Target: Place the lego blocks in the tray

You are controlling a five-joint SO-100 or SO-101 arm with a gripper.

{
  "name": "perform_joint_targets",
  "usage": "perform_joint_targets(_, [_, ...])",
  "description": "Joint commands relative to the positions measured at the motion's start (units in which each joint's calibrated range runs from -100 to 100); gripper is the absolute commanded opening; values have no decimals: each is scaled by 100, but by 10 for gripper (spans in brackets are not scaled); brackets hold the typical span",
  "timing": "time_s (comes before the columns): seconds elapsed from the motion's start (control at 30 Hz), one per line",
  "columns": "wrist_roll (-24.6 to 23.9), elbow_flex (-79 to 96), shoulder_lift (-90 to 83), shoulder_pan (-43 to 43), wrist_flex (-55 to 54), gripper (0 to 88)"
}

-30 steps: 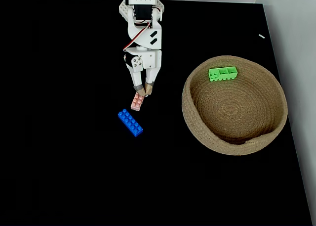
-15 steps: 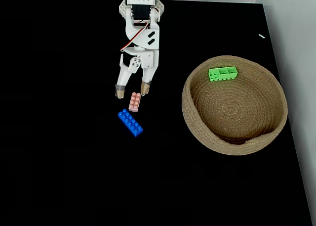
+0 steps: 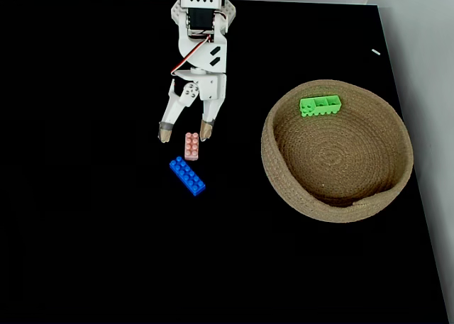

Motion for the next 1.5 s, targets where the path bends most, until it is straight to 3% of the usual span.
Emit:
perform_joint_targets(0.0, [-63,-101,378,-74,-267,296])
perform_joint_targets(0.27, [-24,-274,816,8,-350,283])
perform_joint_targets(0.33, [-20,-256,825,66,-425,186])
perform_joint_targets(0.4, [5,-219,816,115,-575,1])
perform_joint_targets(0.67, [-10,-28,120,99,-433,0])
perform_joint_targets(0.8, [29,91,-1247,-132,841,0])
perform_joint_targets(0.93, [0,27,-2615,-800,2199,0])
perform_joint_targets(1.07, [-34,-465,-2804,-1880,2732,0])
perform_joint_targets(1.3, [98,-1195,-2589,-2968,1982,2])
perform_joint_targets(1.4, [195,-1204,-2451,-3116,1174,4])
perform_joint_targets(1.47, [278,-1131,-2365,-3116,691,74])
